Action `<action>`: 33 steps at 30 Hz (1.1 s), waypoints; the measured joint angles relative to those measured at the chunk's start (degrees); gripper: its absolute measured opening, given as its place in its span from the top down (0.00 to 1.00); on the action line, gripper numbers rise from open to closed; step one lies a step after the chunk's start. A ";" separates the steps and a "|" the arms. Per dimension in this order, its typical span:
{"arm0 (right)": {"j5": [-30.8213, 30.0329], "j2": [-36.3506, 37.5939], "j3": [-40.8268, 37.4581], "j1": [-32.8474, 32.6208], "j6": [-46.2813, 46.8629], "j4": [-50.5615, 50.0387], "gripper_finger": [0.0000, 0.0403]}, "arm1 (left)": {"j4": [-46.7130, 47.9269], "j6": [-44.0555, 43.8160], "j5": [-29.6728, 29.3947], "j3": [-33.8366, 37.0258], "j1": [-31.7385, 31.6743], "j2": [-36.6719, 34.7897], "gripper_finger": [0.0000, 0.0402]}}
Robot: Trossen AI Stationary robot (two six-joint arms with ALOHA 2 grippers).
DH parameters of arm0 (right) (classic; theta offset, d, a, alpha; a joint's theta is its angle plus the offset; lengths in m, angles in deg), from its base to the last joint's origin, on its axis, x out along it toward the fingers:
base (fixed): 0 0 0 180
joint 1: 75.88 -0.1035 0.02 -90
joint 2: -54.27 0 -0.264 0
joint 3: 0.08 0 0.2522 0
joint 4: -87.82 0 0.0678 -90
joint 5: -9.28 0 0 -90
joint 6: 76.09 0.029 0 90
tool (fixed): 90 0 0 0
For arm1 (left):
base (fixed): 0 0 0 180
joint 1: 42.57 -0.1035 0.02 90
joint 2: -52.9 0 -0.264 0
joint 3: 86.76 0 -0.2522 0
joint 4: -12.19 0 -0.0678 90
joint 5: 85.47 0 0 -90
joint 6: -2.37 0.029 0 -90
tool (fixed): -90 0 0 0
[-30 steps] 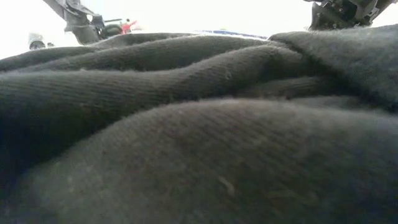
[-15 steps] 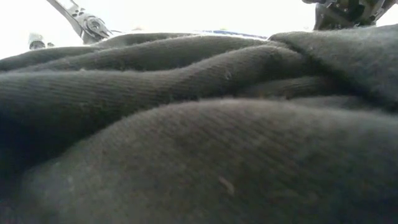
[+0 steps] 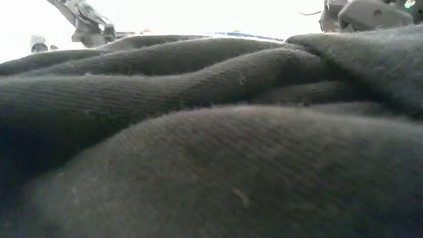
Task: Sort clothes
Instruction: Put the pink shirt in the blue laundry bin organizer
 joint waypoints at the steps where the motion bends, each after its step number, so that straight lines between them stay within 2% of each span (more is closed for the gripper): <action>1: 0.18 0.00 -0.15 0.07 -0.05 -0.16 0.61 | 0.39 -0.42 0.04 0.00 0.26 -1.49 0.99; 6: 1.18 0.02 -0.13 0.10 -1.01 0.40 0.61 | 3.27 -3.36 0.30 -2.56 2.34 -8.56 1.00; 11: 1.18 0.02 -0.13 0.10 -1.73 0.96 0.62 | 9.39 -5.25 -2.59 -10.44 6.29 -11.80 1.00; 21: 1.35 0.02 -0.08 0.10 -1.79 1.07 0.65 | 16.67 -8.08 -12.99 -27.54 15.07 -10.97 1.00; 33: 1.37 0.04 -0.04 0.10 -1.88 1.09 0.66 | 13.18 -5.17 -19.85 -42.72 17.99 -9.07 1.00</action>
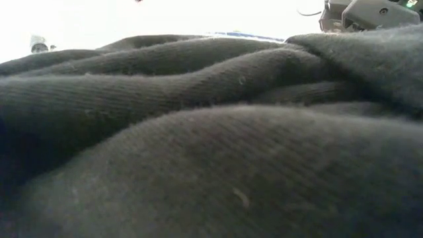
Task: Sort clothes
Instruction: Put the pink shirt in the blue laundry bin organizer
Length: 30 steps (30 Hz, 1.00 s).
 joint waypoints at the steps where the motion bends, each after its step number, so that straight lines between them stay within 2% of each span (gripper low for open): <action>1: 0.02 0.00 0.00 0.02 0.00 0.02 0.66 | -1.47 0.47 -0.02 -1.60 0.00 0.64 1.00; 9: -0.28 0.04 0.00 0.09 -0.92 0.53 0.67 | -3.16 5.57 0.26 -13.09 -0.02 8.69 1.00; 13: -0.31 0.04 0.00 0.13 -1.48 1.34 0.67 | -3.42 8.24 2.31 -20.15 -0.02 14.07 1.00; 16: -0.32 0.04 0.00 0.18 -2.09 1.98 0.67 | -6.53 10.69 4.87 -26.79 -0.02 17.64 1.00; 22: -0.35 0.04 0.02 0.46 -3.98 3.61 0.67 | -13.89 15.15 5.39 -40.04 -0.04 25.11 1.00; 26: -0.37 0.04 0.02 0.72 -4.74 4.26 0.68 | -22.00 17.49 5.52 -47.15 -0.07 30.55 1.00; 30: -0.35 0.04 0.02 0.72 -4.81 4.49 0.68 | -38.30 19.70 6.07 -46.32 -0.13 32.59 1.00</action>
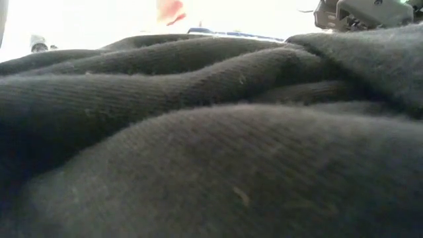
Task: Sort clothes
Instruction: Put the pink shirt in the blue laundry bin organizer
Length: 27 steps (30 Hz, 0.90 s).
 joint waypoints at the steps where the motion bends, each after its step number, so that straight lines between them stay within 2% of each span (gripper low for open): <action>1: 0.00 0.00 0.00 0.00 -0.09 0.08 0.68 | -3.47 0.22 0.22 0.04 -0.02 0.55 1.00; 6: 0.04 0.00 0.00 0.00 -0.16 0.33 0.68 | -7.74 0.32 0.73 0.11 -0.47 3.99 1.00; 12: 0.07 0.00 0.00 0.00 -0.98 0.70 0.68 | -3.07 0.15 4.05 0.26 -0.67 9.60 1.00; 18: 0.33 0.00 0.00 0.00 -1.04 0.78 0.68 | 8.97 -2.92 4.21 0.26 -2.24 14.19 1.00; 27: 0.42 0.00 0.00 0.00 -1.19 0.67 0.69 | 36.29 -7.82 7.04 0.26 -5.09 19.22 1.00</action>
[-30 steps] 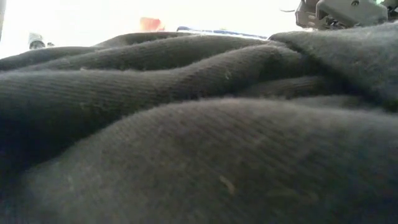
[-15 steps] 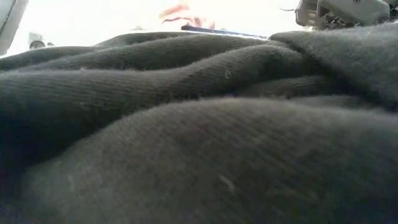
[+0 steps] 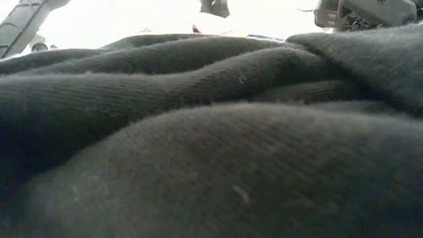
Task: Sort clothes
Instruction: Put the pink shirt in the blue laundry bin organizer
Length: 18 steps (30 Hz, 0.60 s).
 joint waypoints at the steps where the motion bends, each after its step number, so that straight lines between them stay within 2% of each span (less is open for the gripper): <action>1: 0.02 0.00 0.00 0.00 -0.01 0.02 0.69 | 2.15 -0.01 -0.03 0.00 -0.04 0.55 1.00; 5: 0.02 0.00 0.00 0.00 0.00 0.01 0.69 | 7.78 -0.01 0.04 0.00 -0.14 2.87 1.00; 11: 0.02 0.00 0.00 0.00 0.01 0.02 0.69 | 10.90 1.13 0.67 0.00 -0.14 6.77 0.96; 18: 0.02 0.00 0.00 0.00 0.01 -0.07 0.70 | 10.02 1.95 2.26 0.00 -0.11 10.56 0.77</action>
